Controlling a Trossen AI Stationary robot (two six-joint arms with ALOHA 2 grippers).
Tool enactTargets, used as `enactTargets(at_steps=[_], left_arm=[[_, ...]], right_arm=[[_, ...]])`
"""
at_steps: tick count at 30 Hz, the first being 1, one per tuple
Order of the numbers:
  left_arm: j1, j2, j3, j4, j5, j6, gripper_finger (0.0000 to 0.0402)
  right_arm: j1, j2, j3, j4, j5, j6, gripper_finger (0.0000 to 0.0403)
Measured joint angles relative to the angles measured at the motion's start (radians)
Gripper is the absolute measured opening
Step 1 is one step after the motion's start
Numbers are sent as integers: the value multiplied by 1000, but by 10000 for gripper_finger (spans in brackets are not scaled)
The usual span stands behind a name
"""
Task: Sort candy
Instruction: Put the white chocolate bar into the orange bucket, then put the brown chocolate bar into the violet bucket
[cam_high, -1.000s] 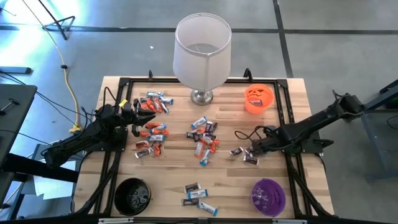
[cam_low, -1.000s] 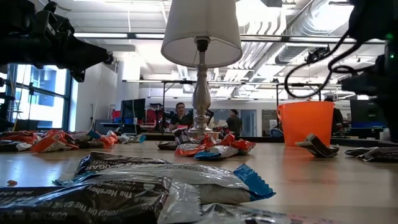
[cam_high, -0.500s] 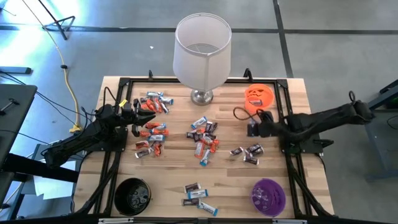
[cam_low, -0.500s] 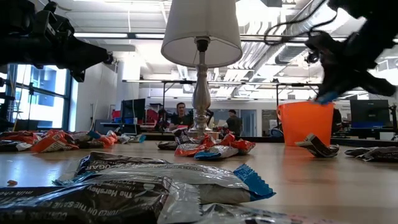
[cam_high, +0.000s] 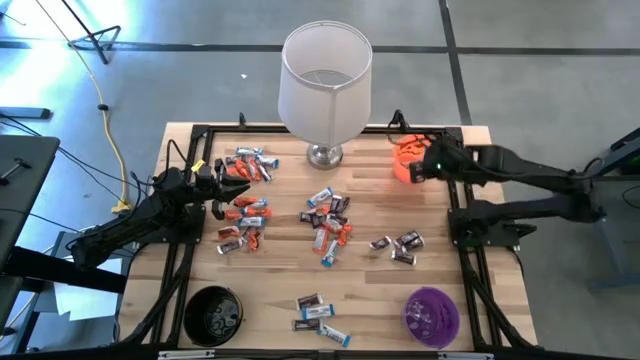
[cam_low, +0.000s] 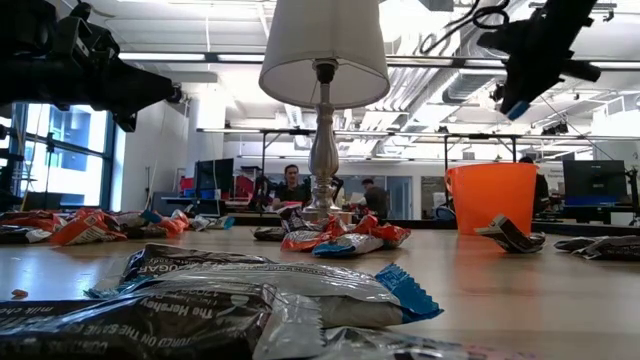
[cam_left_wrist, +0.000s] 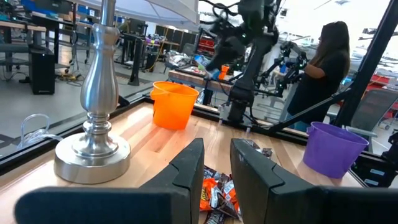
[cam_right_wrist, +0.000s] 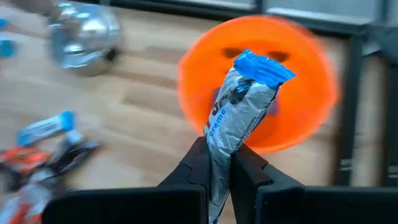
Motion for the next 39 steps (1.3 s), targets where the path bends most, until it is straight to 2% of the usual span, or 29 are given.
enactTargets(at_steps=[4, 13, 22, 29, 35, 39], left_arm=[[0, 0, 0, 0, 0, 0, 65], [0, 0, 0, 0, 0, 0, 65], [0, 0, 0, 0, 0, 0, 65], [0, 0, 0, 0, 0, 0, 65], [0, 0, 0, 0, 0, 0, 65], [0, 0, 0, 0, 0, 0, 65]], right_arm=[[-117, 49, 40, -5, -19, -159, 18], [-357, 187, 51, 48, -42, -397, 18], [-497, 294, 51, 191, -244, -562, 31], [-523, 302, 59, 168, -275, -605, 93], [-525, 302, 130, 96, -287, -581, 156], [-525, 302, 191, 15, -336, -559, 178]])
